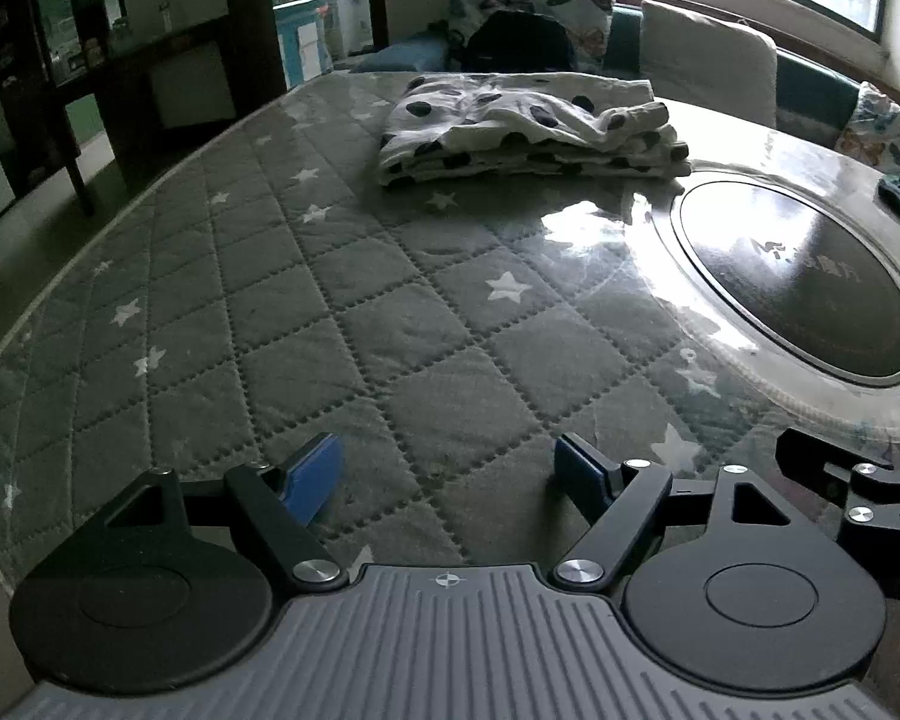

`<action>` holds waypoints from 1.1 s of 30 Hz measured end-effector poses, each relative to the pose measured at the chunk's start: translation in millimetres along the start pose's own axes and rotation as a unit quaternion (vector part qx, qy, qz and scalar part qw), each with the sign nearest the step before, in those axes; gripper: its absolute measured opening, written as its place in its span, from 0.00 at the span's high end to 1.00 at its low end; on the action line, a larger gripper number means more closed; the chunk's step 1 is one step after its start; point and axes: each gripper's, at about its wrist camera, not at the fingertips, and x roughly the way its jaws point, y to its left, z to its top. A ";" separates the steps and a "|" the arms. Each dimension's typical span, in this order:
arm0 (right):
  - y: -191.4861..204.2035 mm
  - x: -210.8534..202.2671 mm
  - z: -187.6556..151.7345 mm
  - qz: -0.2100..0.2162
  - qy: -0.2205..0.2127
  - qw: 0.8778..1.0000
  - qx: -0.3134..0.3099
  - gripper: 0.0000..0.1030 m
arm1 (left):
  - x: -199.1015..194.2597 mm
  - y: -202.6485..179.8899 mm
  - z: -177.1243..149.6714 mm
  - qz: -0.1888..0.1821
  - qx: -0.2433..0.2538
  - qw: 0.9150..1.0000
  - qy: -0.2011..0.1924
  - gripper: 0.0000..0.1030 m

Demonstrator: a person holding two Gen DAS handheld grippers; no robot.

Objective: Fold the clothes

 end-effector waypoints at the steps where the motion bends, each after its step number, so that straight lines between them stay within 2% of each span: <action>1: -1.0 0.7 -0.2 -0.004 0.000 1.000 0.002 0.00 | 0.2 -0.5 0.1 0.000 0.000 1.000 0.000 0.23; 6: -6.9 8.2 -1.0 0.005 0.011 1.000 0.023 0.00 | 1.0 -2.0 0.4 0.003 0.002 1.000 -0.001 0.22; 10: -6.2 9.0 -2.3 0.004 0.012 1.000 0.021 0.00 | 2.5 -1.8 0.2 0.012 -0.001 1.000 0.000 0.14; 23: -4.0 11.4 -6.8 0.001 0.015 1.000 0.015 0.00 | 4.6 5.9 -2.9 0.005 -0.024 1.000 -0.002 0.10; 33: -2.2 13.3 -10.2 -0.002 0.016 1.000 0.011 0.00 | 3.9 7.1 -5.1 -0.002 -0.018 1.000 -0.004 0.09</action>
